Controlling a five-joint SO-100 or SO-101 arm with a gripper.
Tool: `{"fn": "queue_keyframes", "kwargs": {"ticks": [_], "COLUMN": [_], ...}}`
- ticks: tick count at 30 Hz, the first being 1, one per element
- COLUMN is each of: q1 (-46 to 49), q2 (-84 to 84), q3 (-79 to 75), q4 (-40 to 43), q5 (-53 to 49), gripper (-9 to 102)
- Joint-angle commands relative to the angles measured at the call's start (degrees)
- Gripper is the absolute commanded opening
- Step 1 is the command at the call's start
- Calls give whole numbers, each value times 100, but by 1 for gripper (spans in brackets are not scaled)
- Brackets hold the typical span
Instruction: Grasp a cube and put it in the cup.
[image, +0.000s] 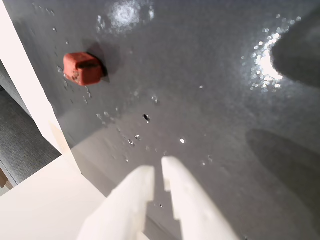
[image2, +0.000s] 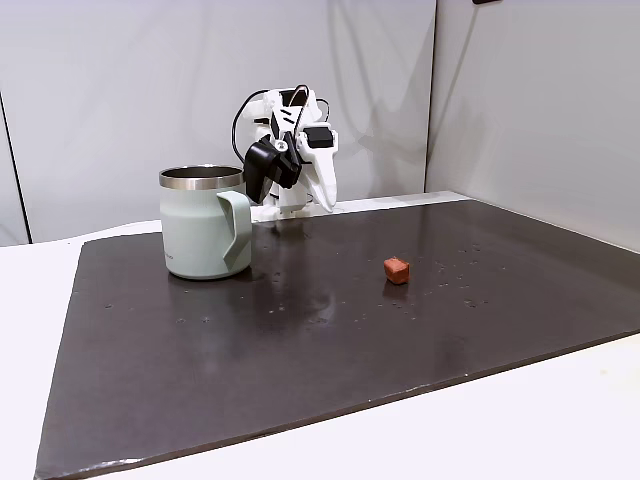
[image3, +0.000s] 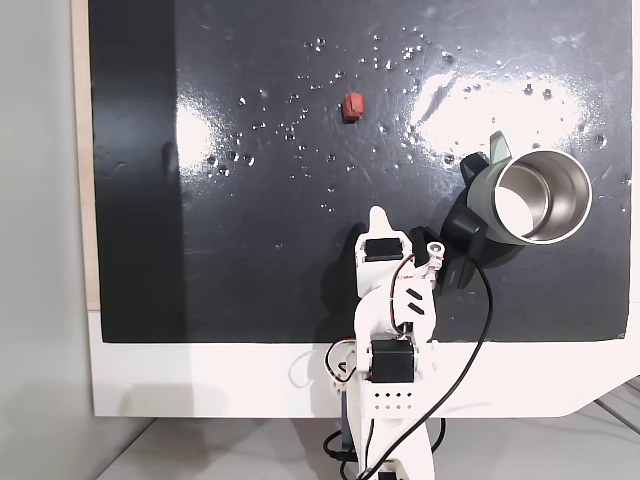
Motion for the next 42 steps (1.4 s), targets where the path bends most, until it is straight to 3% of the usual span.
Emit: {"fn": "queue_keyframes", "kwargs": {"ticks": [1, 27, 42], "q1": [-18, -18, -185], "q2": [62, 35, -3621], "q3": [26, -562, -3885], "q4": [-387, -202, -88], "q5": [70, 70, 149], "gripper": [0, 0, 0]}}
